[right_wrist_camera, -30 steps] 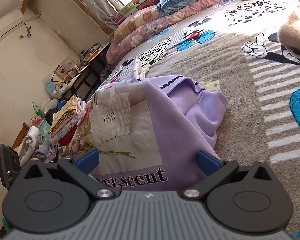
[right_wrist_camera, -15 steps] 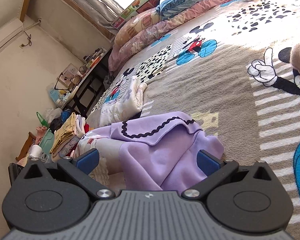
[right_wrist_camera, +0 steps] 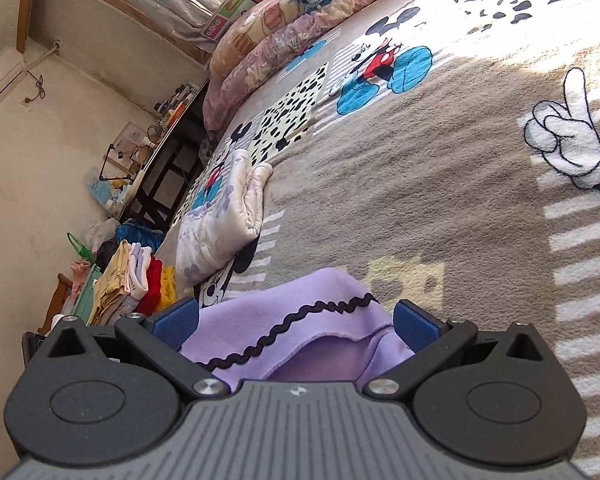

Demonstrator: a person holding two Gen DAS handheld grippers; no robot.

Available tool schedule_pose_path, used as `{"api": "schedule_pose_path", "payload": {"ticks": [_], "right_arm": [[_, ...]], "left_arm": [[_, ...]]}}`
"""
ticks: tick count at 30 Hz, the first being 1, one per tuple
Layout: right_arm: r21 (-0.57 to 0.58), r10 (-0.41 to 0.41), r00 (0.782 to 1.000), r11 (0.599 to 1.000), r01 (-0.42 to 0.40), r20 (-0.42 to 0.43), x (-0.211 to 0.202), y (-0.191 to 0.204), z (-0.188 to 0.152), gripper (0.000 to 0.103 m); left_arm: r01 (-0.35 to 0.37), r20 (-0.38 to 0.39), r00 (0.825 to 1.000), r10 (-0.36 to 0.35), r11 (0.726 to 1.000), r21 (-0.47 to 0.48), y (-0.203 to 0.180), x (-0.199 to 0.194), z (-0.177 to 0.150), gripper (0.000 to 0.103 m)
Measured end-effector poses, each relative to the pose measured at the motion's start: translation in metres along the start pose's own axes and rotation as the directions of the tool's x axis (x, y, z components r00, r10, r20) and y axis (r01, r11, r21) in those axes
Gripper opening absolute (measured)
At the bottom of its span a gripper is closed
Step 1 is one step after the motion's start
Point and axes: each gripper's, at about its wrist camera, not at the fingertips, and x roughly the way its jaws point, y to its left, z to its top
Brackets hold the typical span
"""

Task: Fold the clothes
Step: 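Close the left gripper on the hem while the right gripper grasps the hem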

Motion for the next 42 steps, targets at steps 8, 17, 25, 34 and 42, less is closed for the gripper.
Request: {"api": "schedule_pose_path", "payload": {"ticks": [8, 17, 25, 34, 42], "right_arm": [[0.080, 0.124, 0.989, 0.990, -0.118, -0.082, 0.040, -0.019, -0.001, 0.098], [0.014, 0.215, 0.976, 0.976, -0.215, -0.043, 0.027, -0.001, -0.013, 0.030], [-0.025, 0.321, 0.947, 0.946, -0.322, -0.019, -0.018, 0.038, -0.038, 0.023], [-0.130, 0.299, 0.952, 0.944, -0.305, -0.061, -0.073, 0.074, -0.117, 0.023], [-0.115, 0.234, 0.968, 0.963, -0.243, -0.091, -0.107, 0.064, -0.211, 0.023]], "left_arm": [[0.157, -0.068, 0.983, -0.171, 0.973, -0.167, 0.036, 0.029, 0.004, 0.102], [0.209, -0.045, 0.977, -0.208, 0.978, 0.015, -0.015, 0.011, -0.012, 0.050], [0.145, -0.005, 0.989, -0.148, 0.956, 0.255, -0.070, -0.022, -0.060, 0.005], [0.113, -0.035, 0.994, -0.107, 0.932, 0.346, -0.095, -0.049, -0.148, 0.004], [0.073, -0.063, 0.996, -0.055, 0.944, 0.321, -0.082, -0.064, -0.231, 0.004]]}}
